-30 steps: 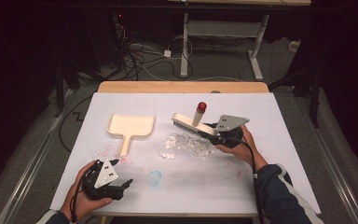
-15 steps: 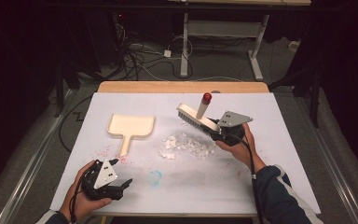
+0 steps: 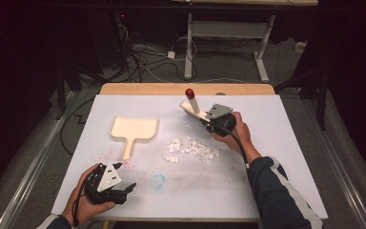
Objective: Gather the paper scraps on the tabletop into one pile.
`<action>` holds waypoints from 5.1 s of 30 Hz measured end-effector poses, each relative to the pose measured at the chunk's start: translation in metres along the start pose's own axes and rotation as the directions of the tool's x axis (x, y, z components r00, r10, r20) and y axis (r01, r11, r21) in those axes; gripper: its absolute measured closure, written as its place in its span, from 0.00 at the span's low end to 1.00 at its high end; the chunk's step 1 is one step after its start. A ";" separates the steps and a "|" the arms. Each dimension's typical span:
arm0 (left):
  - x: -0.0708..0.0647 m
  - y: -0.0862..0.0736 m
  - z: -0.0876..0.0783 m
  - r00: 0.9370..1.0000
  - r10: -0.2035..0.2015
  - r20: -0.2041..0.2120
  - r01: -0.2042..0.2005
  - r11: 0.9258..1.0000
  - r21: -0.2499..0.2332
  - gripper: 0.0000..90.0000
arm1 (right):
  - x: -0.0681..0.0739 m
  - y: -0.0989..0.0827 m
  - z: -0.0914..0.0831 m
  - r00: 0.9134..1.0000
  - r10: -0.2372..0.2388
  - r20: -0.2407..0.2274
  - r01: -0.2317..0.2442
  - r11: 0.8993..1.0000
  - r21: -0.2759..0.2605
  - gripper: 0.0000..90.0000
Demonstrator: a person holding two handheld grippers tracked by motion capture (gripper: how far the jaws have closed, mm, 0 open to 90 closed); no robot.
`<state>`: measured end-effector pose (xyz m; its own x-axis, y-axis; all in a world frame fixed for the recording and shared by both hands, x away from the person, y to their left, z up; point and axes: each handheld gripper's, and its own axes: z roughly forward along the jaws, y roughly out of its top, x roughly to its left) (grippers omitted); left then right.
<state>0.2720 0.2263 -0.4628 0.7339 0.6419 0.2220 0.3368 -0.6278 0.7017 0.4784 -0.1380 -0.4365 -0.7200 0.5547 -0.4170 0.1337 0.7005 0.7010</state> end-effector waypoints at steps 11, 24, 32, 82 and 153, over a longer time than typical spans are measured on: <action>-0.001 0.000 0.001 1.000 0.011 0.002 -0.011 1.000 0.007 0.22 | 0.006 -0.013 -0.015 0.980 -0.091 -0.179 0.082 0.995 -0.053 0.75; -0.003 0.002 0.003 1.000 0.016 0.005 -0.016 1.000 0.013 0.22 | 0.011 -0.027 -0.061 0.957 -0.137 -0.256 0.097 0.982 -0.162 0.75; -0.002 0.003 0.002 1.000 0.017 -0.003 -0.017 1.000 0.010 0.22 | 0.006 -0.020 -0.080 0.981 -0.005 -0.193 -0.036 0.978 -0.207 0.75; -0.001 -0.001 -0.008 1.000 0.022 0.014 -0.022 1.000 -0.006 0.22 | 0.088 -0.001 -0.055 0.862 0.481 -0.160 -0.493 0.869 -0.041 0.75; -0.002 -0.001 -0.004 1.000 0.017 0.025 -0.018 1.000 0.022 0.22 | 0.012 -0.098 -0.109 0.885 0.460 0.068 -0.443 0.879 -0.176 0.75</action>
<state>0.2682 0.2274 -0.4615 0.7542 0.6198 0.2169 0.3370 -0.6488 0.6823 0.3821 -0.2492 -0.4474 -0.5299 0.8437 -0.0864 0.3169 0.2914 0.9026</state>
